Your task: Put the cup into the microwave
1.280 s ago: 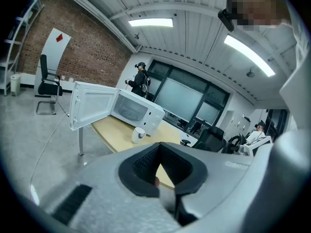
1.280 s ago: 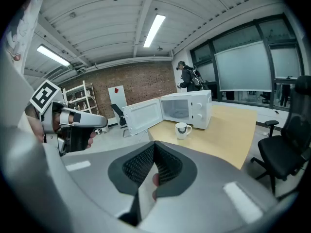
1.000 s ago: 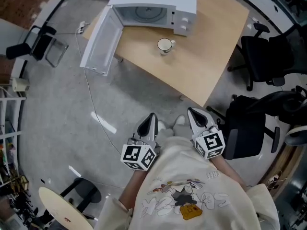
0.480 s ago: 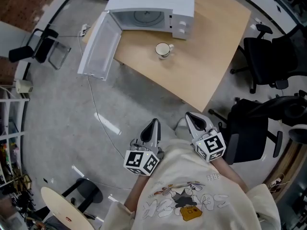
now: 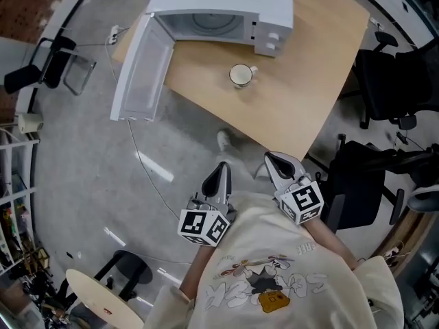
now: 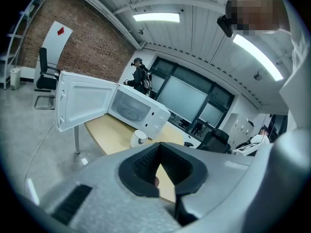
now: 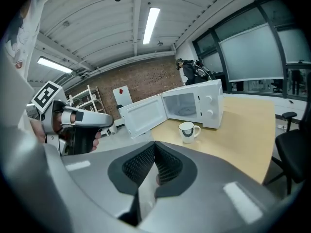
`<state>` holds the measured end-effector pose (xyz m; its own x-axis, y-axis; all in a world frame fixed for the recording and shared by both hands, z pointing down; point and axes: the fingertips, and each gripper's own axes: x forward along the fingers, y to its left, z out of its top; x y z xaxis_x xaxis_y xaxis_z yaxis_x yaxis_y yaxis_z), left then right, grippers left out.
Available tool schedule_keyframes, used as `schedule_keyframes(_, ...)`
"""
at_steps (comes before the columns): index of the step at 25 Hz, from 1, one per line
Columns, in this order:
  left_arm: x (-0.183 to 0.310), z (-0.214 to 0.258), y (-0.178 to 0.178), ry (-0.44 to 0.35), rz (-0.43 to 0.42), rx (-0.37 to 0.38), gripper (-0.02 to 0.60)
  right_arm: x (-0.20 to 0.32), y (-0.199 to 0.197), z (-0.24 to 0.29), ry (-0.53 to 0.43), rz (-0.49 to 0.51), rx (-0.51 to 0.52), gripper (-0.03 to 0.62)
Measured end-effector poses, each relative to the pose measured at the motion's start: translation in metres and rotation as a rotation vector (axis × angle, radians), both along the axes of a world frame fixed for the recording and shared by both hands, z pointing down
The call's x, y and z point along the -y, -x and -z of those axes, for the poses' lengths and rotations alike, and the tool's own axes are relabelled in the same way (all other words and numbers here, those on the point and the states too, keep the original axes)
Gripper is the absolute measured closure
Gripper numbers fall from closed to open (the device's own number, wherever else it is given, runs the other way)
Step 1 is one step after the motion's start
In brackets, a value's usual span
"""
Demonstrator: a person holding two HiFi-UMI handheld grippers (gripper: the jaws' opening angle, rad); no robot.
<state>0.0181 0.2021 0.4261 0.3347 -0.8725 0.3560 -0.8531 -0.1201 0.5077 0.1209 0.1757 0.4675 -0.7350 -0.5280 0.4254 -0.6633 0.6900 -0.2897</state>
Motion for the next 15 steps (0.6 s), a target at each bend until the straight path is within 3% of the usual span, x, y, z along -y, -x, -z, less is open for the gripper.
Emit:
schedule_keyframes(8,0.091,0.013,0.058,-0.031,-0.106,-0.004,0.577,0.086,0.044,0.001,-0.035,-0.084,-0.056,0.588)
schedule_keyframes(15,0.125,0.010,0.061,-0.012,-0.155,-0.013,0.575,0.122,0.052,-0.013,-0.057,-0.068,-0.114,0.580)
